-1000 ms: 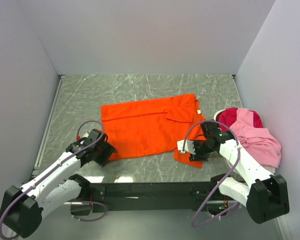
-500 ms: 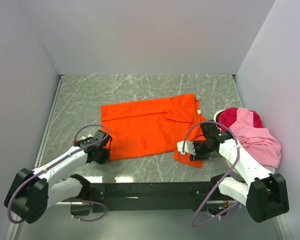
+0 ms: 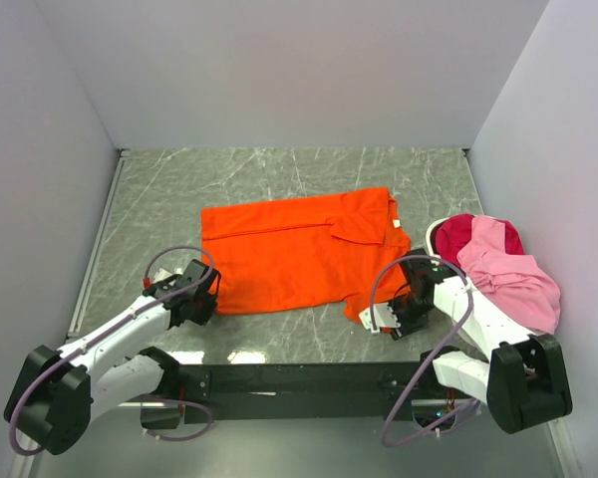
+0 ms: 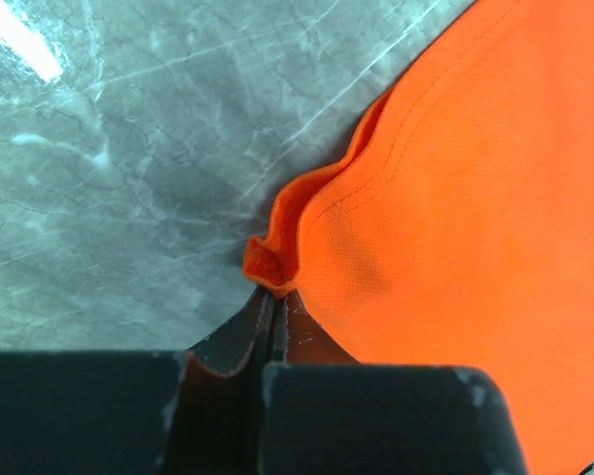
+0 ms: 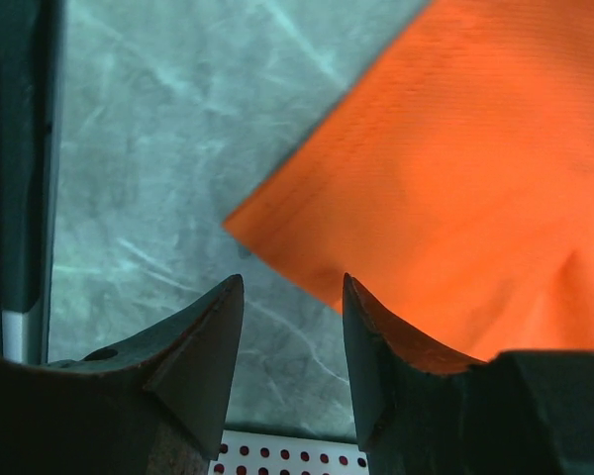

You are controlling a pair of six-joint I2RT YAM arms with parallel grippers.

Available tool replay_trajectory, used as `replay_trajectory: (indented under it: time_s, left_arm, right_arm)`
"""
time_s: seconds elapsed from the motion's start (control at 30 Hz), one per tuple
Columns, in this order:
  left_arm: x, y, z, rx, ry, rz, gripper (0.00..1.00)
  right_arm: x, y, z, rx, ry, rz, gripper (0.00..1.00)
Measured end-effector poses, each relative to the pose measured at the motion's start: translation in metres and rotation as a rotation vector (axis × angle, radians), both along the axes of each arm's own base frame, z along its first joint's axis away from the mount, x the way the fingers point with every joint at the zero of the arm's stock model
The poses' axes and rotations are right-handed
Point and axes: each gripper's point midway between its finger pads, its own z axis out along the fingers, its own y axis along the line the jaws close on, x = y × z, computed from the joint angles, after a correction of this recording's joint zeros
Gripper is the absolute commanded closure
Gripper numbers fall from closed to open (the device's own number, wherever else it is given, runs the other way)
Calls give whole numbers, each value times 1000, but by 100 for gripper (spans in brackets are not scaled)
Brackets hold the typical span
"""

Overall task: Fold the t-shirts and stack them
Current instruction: Fold the tshirt

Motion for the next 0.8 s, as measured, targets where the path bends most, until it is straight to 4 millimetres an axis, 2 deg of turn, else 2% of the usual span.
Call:
replay_trajectory:
  time_s: [0.13,0.33,0.53,0.6,0.63,0.67,0.7,0.73,0.8]
  left_arm:
    - [0,0,-2,-1,0,-3,100]
    - [-2,0,-8,-5,4,-5,100]
    - [0,-3,-7,-16,-3,-7,100]
    - [0,-3,-7,-16,-3,-7,100]
    - [0,-3,-7,-16,-4,-7,100]
    - [0,-3,-7,-17,-4,-7,100]
    - [0,-3,-7,-18,-4,-8,100]
    - [0,-4,-7,-20,-4,-8,100]
    - [0,-5,-7,-25,-5,-10,100]
  right_arm:
    - [-4,-3,-2,-23,11,54,49]
    - [-16,5,-11,-30,22,145,49]
    - [-21,11,-14,-36,39,165,60]
    - [-20,13,-14,-37,38,162,66]
    - [-20,14,-14,-37,37,157,75]
    - [-19,14,-14,-37,36,155,79]
    - [-18,15,-14,-35,33,147,94]
    - [-17,16,-13,-32,30,143,100]
    - [-16,16,-13,-28,29,123,100]
